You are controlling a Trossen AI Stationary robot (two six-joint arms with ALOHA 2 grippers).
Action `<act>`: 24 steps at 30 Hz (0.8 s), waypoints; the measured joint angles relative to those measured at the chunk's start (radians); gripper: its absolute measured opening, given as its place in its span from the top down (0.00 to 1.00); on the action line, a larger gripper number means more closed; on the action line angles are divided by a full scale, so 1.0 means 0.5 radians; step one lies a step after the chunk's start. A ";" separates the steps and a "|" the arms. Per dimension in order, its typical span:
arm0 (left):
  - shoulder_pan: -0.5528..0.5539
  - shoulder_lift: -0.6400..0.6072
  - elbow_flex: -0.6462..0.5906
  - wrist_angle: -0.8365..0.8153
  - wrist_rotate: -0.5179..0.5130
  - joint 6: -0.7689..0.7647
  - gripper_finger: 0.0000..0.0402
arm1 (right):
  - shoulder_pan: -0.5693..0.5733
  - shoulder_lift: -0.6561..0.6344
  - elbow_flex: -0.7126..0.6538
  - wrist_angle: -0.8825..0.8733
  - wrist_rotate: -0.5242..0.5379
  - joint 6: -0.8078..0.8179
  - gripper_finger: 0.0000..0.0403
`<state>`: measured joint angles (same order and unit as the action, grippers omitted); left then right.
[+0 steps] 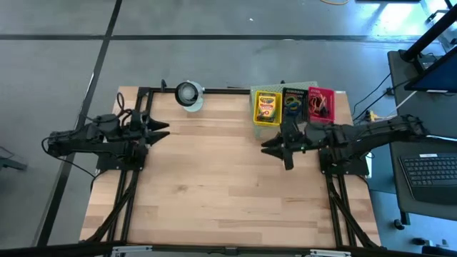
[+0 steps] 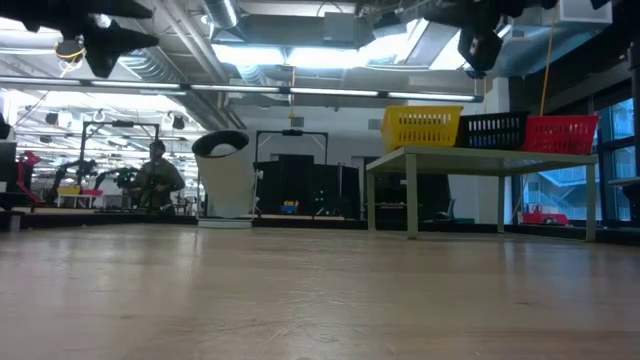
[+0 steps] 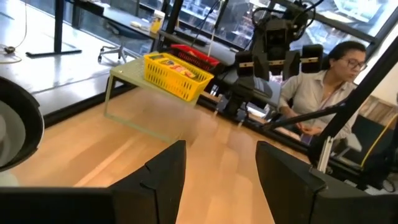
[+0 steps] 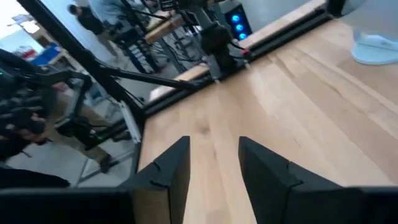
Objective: Pick & Place Office Desk Supplies
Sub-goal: Return to Home Position
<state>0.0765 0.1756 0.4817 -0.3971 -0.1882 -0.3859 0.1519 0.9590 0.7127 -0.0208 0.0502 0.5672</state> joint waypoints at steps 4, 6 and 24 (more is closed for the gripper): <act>0.000 -0.038 -0.082 0.039 0.008 0.010 0.54 | 0.081 0.010 -0.085 0.018 0.104 -0.015 0.69; 0.000 -0.056 -0.087 0.035 0.001 0.052 0.55 | 0.095 0.010 -0.174 0.081 0.114 -0.022 0.70; 0.001 -0.139 -0.087 -0.075 -0.234 0.271 0.61 | -0.360 0.045 -0.553 0.506 -0.541 -0.358 0.71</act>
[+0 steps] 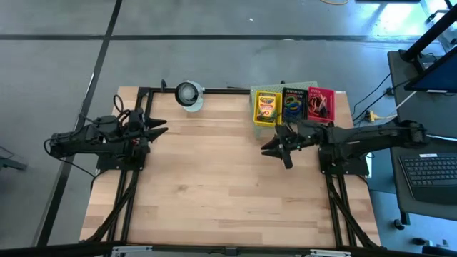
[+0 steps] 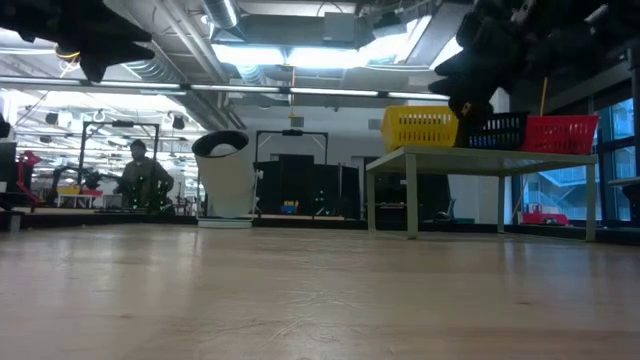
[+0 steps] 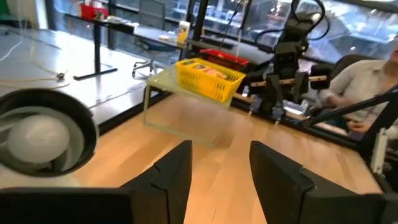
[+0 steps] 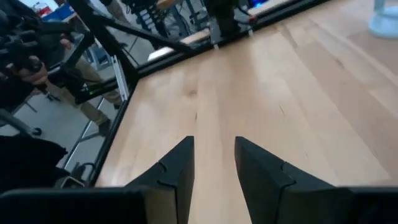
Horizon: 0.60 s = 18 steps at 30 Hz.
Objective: Pick & Place Office Desk Supplies
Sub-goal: Return to Home Position
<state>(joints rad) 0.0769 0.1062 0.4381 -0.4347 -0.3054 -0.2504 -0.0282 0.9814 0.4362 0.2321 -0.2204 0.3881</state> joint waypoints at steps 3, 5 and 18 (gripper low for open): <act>0.000 0.000 0.000 -0.055 -0.050 -0.024 0.62 | -0.115 0.082 -0.001 0.068 -0.187 -0.034 0.71; 0.000 0.000 0.000 -0.071 -0.069 -0.044 0.62 | -0.170 0.143 -0.001 0.154 -0.293 -0.060 0.71; 0.000 0.000 0.000 -0.158 -0.182 -0.120 0.63 | -0.089 0.220 -0.001 0.475 -0.406 0.287 0.76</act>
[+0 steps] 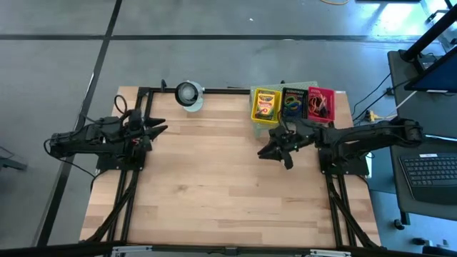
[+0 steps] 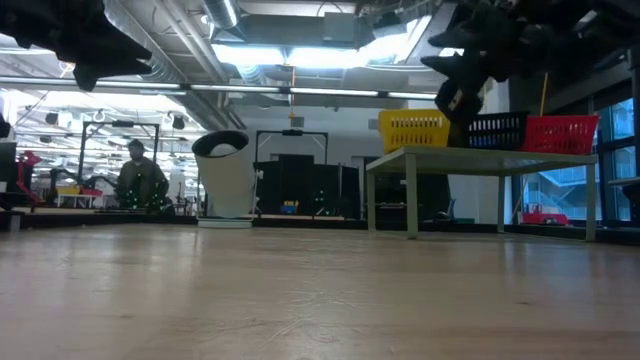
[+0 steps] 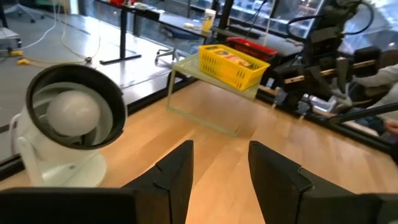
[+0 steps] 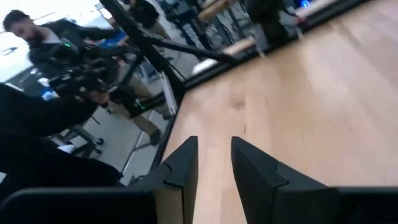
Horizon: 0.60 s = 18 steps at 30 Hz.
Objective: Pick & Place Office Desk Supplies
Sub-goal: Return to Home Position
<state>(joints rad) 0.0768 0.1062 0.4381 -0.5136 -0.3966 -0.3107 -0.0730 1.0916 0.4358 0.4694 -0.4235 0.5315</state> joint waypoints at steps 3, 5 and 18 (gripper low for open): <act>0.000 0.000 0.000 -0.030 -0.010 -0.001 0.63 | 0.057 0.000 0.000 -0.091 0.151 0.014 0.78; 0.000 0.000 0.000 -0.029 -0.010 -0.001 0.63 | 0.064 0.000 0.000 -0.149 0.257 0.012 0.79; 0.000 0.000 0.000 -0.029 0.000 -0.002 0.63 | 0.060 -0.002 0.005 -0.325 0.831 0.023 0.80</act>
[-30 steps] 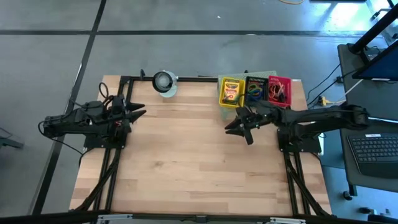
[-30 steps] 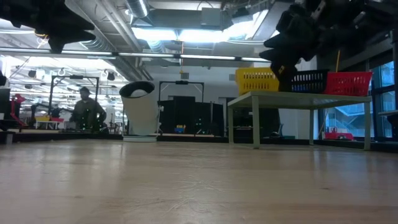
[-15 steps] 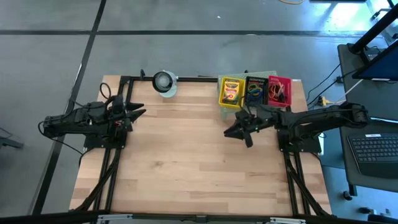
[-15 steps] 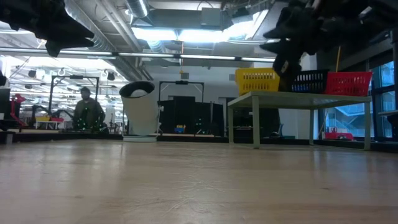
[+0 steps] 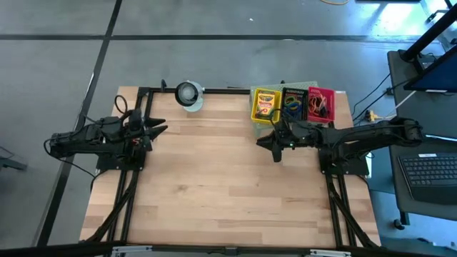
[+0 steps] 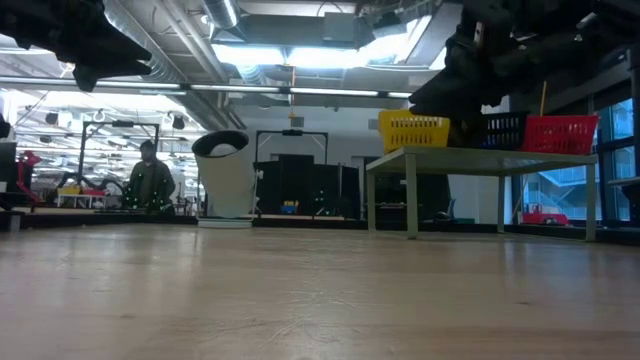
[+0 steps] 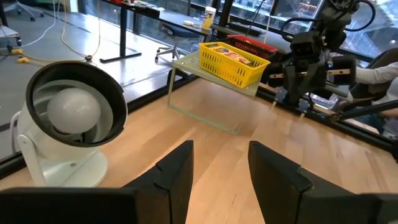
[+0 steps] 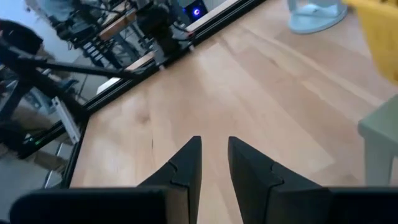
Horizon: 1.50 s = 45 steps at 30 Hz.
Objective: Pick & Place Office Desk Supplies
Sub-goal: Return to Home Position
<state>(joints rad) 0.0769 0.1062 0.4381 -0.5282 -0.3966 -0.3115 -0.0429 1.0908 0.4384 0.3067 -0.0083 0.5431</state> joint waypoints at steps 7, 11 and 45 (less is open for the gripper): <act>0.000 0.000 0.000 -0.012 -0.001 -0.002 0.64 | 0.105 0.000 0.008 0.006 -0.017 -0.005 0.80; 0.000 0.000 0.000 -0.011 -0.003 -0.037 0.64 | 0.181 -0.001 0.008 0.093 -0.011 -0.015 0.80; 0.000 0.000 0.000 0.077 -0.065 -0.147 0.63 | 0.237 -1.909 -0.310 -0.968 0.234 0.096 0.80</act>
<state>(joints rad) 0.0769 0.1062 0.4381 -0.4896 -0.4290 -0.3847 0.0757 0.1365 0.2832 -0.1772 0.1088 0.5914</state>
